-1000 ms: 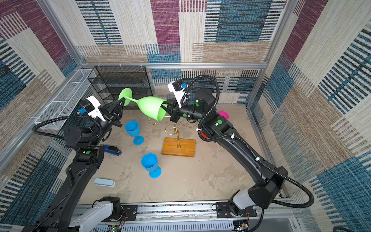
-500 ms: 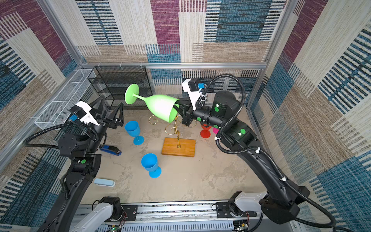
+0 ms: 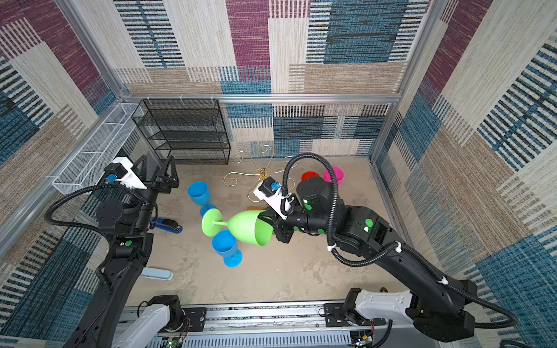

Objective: Take the wine glass off the wine glass rack
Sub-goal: Place the wine glass at the bottom-center of the table.

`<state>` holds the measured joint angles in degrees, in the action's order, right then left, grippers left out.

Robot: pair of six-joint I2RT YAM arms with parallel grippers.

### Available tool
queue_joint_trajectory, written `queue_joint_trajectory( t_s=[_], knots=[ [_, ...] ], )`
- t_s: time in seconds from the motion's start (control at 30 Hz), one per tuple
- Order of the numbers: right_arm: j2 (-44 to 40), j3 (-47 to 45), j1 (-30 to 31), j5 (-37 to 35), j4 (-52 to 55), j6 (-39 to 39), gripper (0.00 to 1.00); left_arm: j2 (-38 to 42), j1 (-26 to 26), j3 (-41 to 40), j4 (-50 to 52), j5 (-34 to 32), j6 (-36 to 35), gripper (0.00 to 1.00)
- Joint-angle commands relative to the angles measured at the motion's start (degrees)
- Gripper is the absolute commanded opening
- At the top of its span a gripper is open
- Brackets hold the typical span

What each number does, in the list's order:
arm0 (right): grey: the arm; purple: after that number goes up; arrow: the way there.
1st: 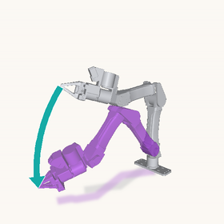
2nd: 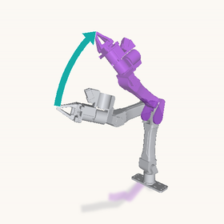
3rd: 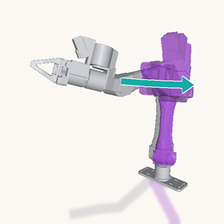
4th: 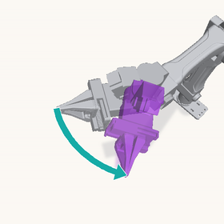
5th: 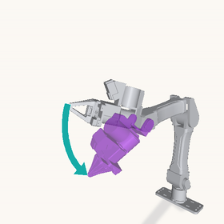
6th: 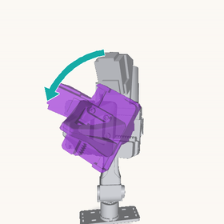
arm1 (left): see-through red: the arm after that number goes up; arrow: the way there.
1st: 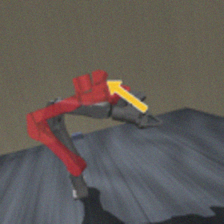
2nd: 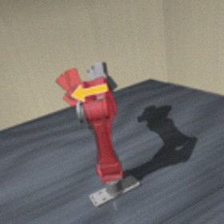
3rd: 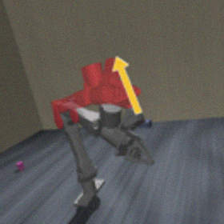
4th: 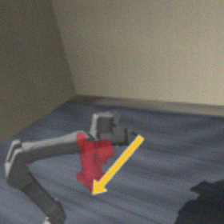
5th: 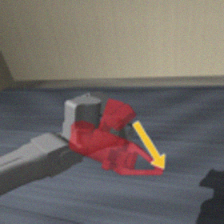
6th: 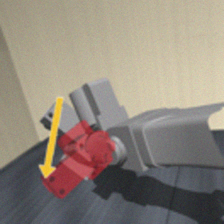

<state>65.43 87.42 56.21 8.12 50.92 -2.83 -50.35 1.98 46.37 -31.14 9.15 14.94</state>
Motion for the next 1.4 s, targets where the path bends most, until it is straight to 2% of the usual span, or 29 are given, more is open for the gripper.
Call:
queue_joint_trajectory(
  t_s=[0.0, 0.17, 0.27, 0.37, 0.67, 1.37],
  knots=[
    [-1.08, -1.54, 0.31, -5.38, 7.43, 3.22, 0.00, 0.00, 0.79, -0.44, -2.31, -0.79, 1.27, 0.99],
    [0.72, -1.84, 0.24, -9.51, 15.95, 6.72, 0.00, -0.46, 1.69, -1.26, -3.38, -0.44, 1.71, 0.99],
    [1.46, -1.73, 0.44, -8.25, 16.34, 8.02, 0.00, -0.33, 2.08, -1.96, -5.43, -0.53, 1.64, 0.99],
    [4.00, 0.04, 0.37, -10.02, 17.62, 9.42, 0.00, -0.23, 2.57, -2.18, -5.13, -0.24, 1.49, 0.99],
    [15.23, 2.95, 0.40, -11.30, 19.69, 11.22, 0.00, 0.94, 3.53, -2.42, -1.49, -0.34, -1.05, 0.99],
    [24.31, -0.07, 0.40, -14.08, 25.44, 18.98, 0.00, 0.07, 4.31, -3.75, -1.73, 0.33, -3.86, 0.99]
  ],
)
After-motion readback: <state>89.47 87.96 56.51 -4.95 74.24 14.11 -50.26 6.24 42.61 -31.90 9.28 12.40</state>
